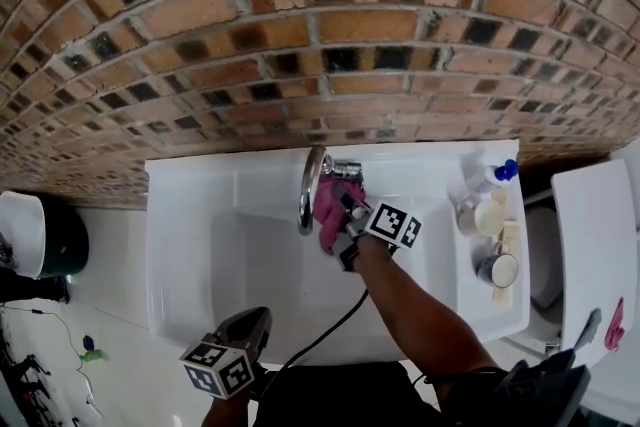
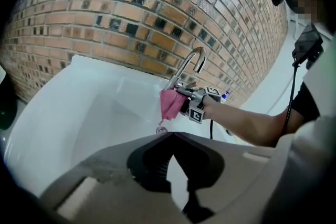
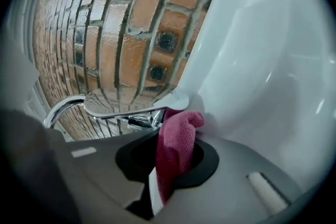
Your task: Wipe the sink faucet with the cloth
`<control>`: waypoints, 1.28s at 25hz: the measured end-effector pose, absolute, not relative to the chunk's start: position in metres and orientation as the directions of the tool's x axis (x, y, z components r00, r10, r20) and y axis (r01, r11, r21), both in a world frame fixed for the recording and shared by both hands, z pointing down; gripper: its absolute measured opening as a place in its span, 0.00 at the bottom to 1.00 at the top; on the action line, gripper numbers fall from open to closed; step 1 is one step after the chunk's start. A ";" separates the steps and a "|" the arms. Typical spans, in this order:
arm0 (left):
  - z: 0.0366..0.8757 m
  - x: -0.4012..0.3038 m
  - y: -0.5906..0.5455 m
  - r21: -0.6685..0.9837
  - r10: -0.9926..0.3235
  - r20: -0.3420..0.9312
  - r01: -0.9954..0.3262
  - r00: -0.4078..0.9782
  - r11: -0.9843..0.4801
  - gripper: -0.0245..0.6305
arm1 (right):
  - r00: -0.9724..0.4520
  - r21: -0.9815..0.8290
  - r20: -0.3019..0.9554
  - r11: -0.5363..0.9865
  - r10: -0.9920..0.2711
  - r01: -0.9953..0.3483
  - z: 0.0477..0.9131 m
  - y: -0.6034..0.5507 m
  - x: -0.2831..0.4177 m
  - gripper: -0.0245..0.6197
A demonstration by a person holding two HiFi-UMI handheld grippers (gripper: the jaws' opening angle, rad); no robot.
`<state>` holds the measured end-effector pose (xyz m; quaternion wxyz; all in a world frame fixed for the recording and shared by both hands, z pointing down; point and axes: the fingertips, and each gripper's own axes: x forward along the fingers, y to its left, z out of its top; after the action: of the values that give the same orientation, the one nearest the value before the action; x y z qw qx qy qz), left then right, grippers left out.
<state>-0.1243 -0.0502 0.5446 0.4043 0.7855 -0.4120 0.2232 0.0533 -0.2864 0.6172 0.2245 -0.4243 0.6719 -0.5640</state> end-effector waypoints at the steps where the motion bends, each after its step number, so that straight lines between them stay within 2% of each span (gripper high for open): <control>1: 0.545 -0.125 -0.050 0.450 -0.470 0.686 -0.831 0.556 -0.327 0.04 | -0.537 -0.951 0.174 0.000 -0.825 -0.308 0.616 -0.288 0.053 0.11; 14: 0.542 -0.125 -0.053 0.445 -0.490 0.686 -0.843 0.538 -0.303 0.04 | -0.512 -0.987 0.108 -0.028 -0.852 -0.161 0.592 -0.284 0.053 0.11; 21: 0.540 -0.126 -0.051 0.443 -0.489 0.681 -0.839 0.545 -0.316 0.04 | -0.475 -0.991 -0.008 0.069 -0.880 -0.111 0.561 -0.296 0.058 0.11; 27: 0.538 -0.131 -0.050 0.440 -0.502 0.677 -0.843 0.538 -0.310 0.04 | -0.500 -0.980 -0.055 0.143 -0.864 -0.139 0.554 -0.293 0.050 0.11; 32: 0.542 -0.126 -0.043 0.454 -0.490 0.680 -0.838 0.545 -0.302 0.04 | -0.556 -0.941 0.143 0.062 -0.819 -0.334 0.594 -0.276 0.039 0.11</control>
<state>-0.1265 -0.0430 0.5420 0.4089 0.7781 -0.4267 0.2130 0.0394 -0.2763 0.5936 0.2227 -0.4151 0.6939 -0.5446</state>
